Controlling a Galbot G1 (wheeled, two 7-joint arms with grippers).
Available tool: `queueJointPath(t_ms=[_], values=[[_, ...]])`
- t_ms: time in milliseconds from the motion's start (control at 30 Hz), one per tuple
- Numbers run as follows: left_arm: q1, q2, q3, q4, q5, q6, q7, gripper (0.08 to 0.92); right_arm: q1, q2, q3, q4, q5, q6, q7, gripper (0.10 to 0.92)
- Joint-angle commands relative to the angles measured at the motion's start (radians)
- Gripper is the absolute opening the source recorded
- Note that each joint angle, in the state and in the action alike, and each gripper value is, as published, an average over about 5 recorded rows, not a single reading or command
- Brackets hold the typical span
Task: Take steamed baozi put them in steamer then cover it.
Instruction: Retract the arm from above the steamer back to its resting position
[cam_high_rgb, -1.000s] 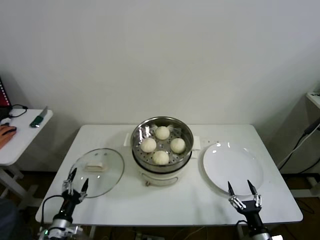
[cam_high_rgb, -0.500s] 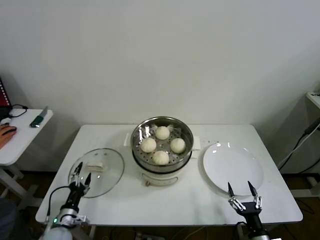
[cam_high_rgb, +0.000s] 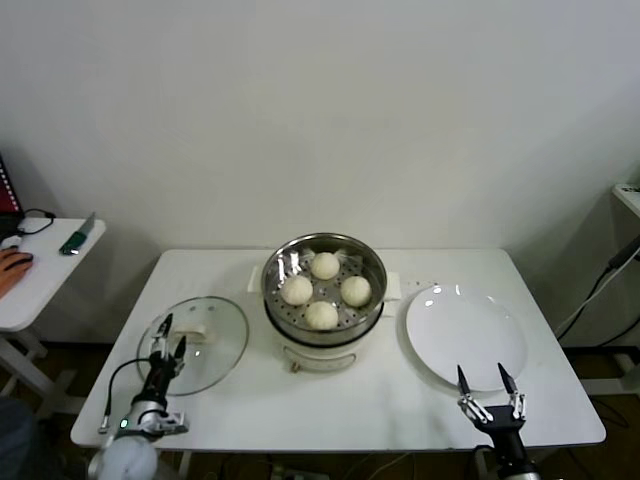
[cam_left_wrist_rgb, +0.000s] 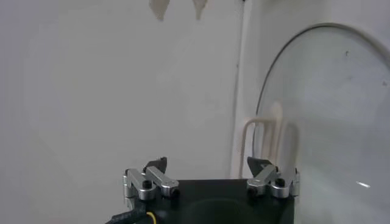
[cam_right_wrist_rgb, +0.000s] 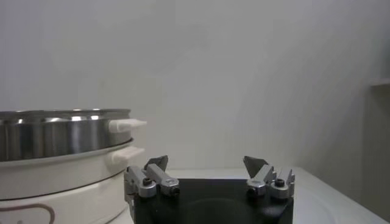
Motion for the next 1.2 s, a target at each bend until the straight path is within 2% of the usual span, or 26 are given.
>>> queueJointPath(t_ms=[33, 667, 767, 1200], values=[[-0.052, 0.003, 0.02, 0.051, 0.03, 0.029, 0.001, 0.823, -0.002, 0.005, 0.002, 0.004, -0.002, 0.002, 0.001, 0.823], [-0.103, 0.003, 0.044, 0.123, 0.042, 0.054, 0.004, 0.815, -0.007, 0.024, 0.009, 0.012, -0.011, 0.0, 0.005, 0.823], [-0.106, 0.004, 0.04, 0.136, 0.05, 0.053, 0.004, 0.756, -0.008, 0.026, 0.009, 0.016, -0.013, -0.002, 0.005, 0.823], [-0.091, 0.005, 0.043, 0.113, 0.056, 0.05, 0.003, 0.376, -0.011, 0.033, 0.009, 0.039, -0.027, -0.01, 0.005, 0.823]])
